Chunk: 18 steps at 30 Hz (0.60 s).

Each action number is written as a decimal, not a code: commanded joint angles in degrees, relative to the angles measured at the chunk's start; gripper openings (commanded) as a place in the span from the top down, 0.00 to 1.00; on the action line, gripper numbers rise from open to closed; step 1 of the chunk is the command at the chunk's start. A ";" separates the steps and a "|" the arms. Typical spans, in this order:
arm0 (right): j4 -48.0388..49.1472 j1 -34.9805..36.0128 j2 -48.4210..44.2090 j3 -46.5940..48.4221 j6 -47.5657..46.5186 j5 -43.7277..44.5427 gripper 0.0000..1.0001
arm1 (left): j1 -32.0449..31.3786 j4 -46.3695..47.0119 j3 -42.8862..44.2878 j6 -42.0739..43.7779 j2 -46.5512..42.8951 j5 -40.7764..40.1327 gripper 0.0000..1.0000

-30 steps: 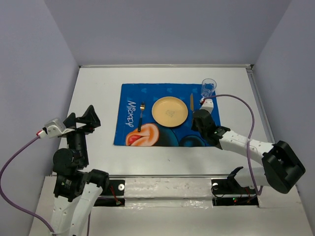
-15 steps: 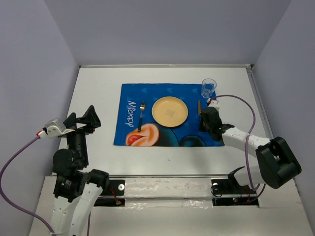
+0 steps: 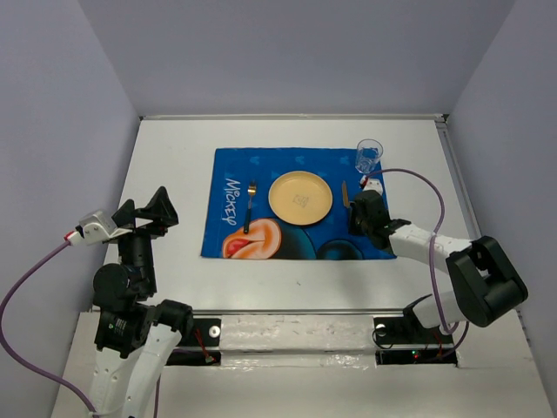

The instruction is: Set the dinner table for one person

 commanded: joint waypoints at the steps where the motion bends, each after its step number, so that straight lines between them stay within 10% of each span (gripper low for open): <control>1: 1.98 -0.02 0.96 1.20 0.05 2.22 1.00 | -0.12 2.22 -0.26 -0.20 -0.39 0.48 0.01; 18: 0.22 -0.02 2.63 2.43 0.66 2.75 0.85 | -0.12 2.31 -0.34 -0.47 0.84 0.57 0.01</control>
